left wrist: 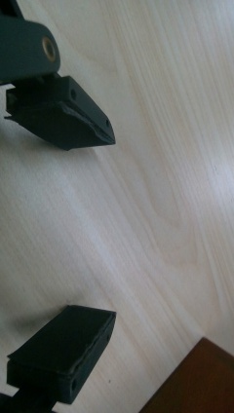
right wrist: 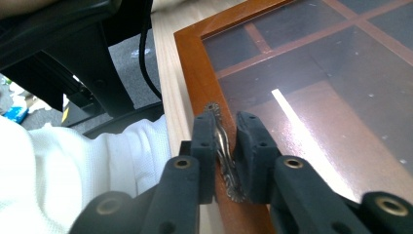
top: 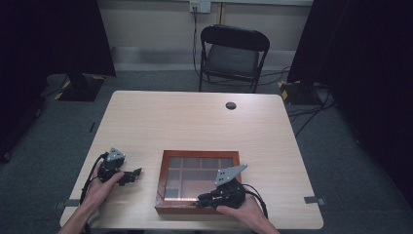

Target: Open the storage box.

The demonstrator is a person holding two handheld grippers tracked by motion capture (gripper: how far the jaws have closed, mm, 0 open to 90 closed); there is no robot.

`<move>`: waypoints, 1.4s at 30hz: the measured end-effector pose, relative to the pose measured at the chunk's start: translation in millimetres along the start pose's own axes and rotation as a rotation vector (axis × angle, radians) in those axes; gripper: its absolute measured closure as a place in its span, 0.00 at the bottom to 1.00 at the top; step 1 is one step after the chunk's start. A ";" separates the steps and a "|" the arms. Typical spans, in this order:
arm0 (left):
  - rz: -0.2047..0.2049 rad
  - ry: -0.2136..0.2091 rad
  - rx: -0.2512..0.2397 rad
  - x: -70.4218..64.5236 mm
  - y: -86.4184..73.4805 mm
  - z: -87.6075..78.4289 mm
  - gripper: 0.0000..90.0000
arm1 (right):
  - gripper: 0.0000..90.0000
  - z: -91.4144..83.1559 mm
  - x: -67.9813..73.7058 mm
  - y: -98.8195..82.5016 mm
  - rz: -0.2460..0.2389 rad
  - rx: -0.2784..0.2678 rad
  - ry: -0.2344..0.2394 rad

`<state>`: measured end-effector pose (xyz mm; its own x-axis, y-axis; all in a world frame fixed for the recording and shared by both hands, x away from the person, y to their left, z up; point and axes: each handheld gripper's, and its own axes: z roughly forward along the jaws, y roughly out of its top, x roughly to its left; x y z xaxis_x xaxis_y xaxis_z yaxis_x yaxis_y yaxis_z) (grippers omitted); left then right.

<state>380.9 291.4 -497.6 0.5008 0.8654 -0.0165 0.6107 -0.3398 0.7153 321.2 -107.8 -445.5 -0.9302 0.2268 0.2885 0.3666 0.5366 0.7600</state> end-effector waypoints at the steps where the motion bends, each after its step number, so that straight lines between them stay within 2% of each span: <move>1: 0.002 -0.005 -0.002 -0.9 0.4 -0.4 0.17 | 0.90 0.8 1.0 0.2 -0.001 0.003 -0.001; 4: 0.002 -0.016 -0.021 -3.0 1.6 -2.6 0.17 | 0.91 1.5 1.2 0.9 0.001 0.006 0.002; 7: -0.017 -0.043 -0.042 -4.1 2.4 -5.0 0.18 | 0.91 1.5 0.9 1.0 0.009 0.006 0.003; 12: -0.009 -0.091 -0.043 -6.9 3.5 -7.2 0.18 | 0.91 1.4 0.7 2.1 0.018 0.012 0.005; 13: 0.008 -0.089 -0.040 -7.2 4.1 -8.4 0.18 | 0.91 1.3 1.0 2.5 0.019 0.014 0.004; 15: 0.009 -0.095 -0.054 -10.2 4.9 -9.5 0.18 | 0.91 1.3 0.9 3.0 0.019 0.017 0.003; 18: 0.014 -0.141 -0.078 -12.9 5.9 -11.6 0.18 | 0.91 0.8 0.8 3.3 0.019 0.009 0.004; 25: 0.027 -0.182 -0.107 -19.8 8.6 -15.1 0.17 | 0.92 -6.1 2.4 10.3 0.017 -0.011 0.007; 29: 0.016 -0.212 -0.121 -24.0 10.2 -17.7 0.17 | 0.92 -8.5 2.3 15.5 0.016 0.000 0.015; 30: 0.021 -0.234 -0.133 -28.3 11.8 -19.7 0.17 | 0.92 -10.3 1.8 19.2 0.011 0.010 0.017; 33: 0.061 -0.242 -0.137 -35.6 13.6 -20.6 0.17 | 0.92 -12.9 0.2 22.4 0.021 0.001 0.034; 35: 0.069 -0.246 -0.137 -38.0 13.8 -20.6 0.17 | 0.92 -14.7 0.1 25.3 0.014 0.009 0.030; 36: 0.093 -0.250 -0.146 -41.1 14.6 -21.4 0.17 | 0.92 -15.7 0.4 26.6 0.019 0.013 0.032; 39: 0.105 -0.269 -0.159 -43.7 15.2 -22.4 0.17 | 0.92 -16.5 0.1 29.4 0.020 0.024 0.030; 42: 0.115 -0.311 -0.178 -49.3 16.1 -24.1 0.17 | 0.92 -17.1 1.1 33.5 0.013 0.040 0.026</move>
<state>351.3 252.1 -468.4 0.7386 0.6633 -0.1209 0.4374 -0.3349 0.8346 332.2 -103.5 -409.8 -0.9252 0.2129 0.3142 0.3789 0.5660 0.7322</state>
